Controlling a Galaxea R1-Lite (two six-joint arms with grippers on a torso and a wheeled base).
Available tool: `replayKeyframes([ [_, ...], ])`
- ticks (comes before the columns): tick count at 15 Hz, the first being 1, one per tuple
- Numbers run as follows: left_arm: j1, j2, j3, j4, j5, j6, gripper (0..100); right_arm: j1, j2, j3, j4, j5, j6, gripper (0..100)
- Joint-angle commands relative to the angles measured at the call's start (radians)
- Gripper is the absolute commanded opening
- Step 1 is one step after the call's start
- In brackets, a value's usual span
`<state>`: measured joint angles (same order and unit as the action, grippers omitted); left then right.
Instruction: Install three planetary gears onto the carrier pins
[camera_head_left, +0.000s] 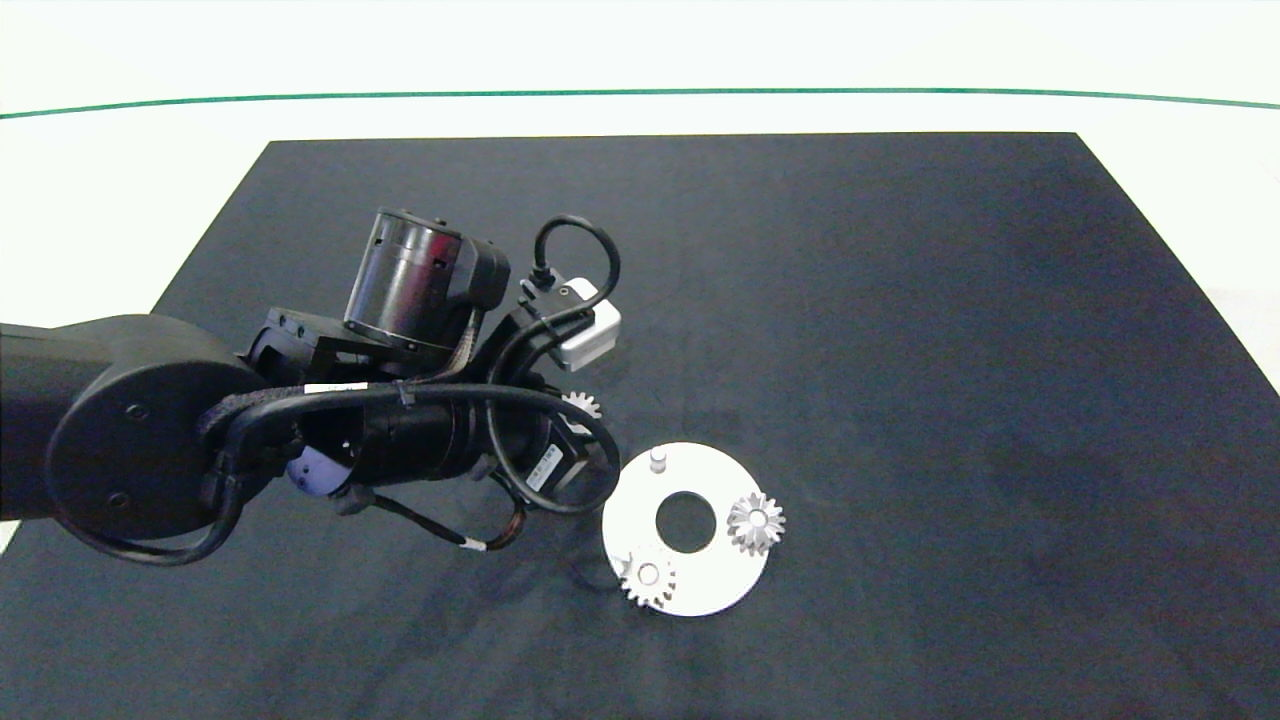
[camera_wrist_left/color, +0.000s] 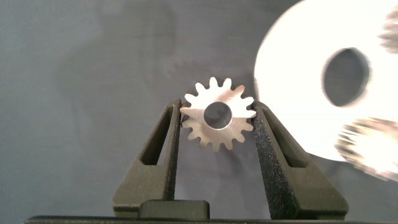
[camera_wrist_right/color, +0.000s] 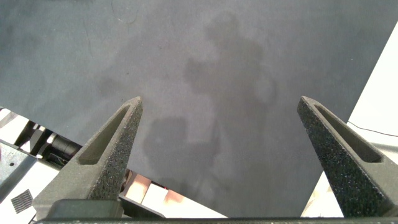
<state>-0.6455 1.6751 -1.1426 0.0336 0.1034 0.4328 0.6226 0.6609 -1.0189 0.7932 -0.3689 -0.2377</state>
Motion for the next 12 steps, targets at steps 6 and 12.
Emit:
replayKeyframes([
  [6, -0.158, 0.006, -0.028, 0.026, 0.041, -0.014, 16, 0.0, 0.0, -0.003, 0.006, -0.002, -0.002, 100],
  [12, -0.164, 0.071, -0.069, 0.025, 0.062, -0.02, 16, 0.0, 0.0, -0.001, 0.006, -0.002, -0.002, 100],
])
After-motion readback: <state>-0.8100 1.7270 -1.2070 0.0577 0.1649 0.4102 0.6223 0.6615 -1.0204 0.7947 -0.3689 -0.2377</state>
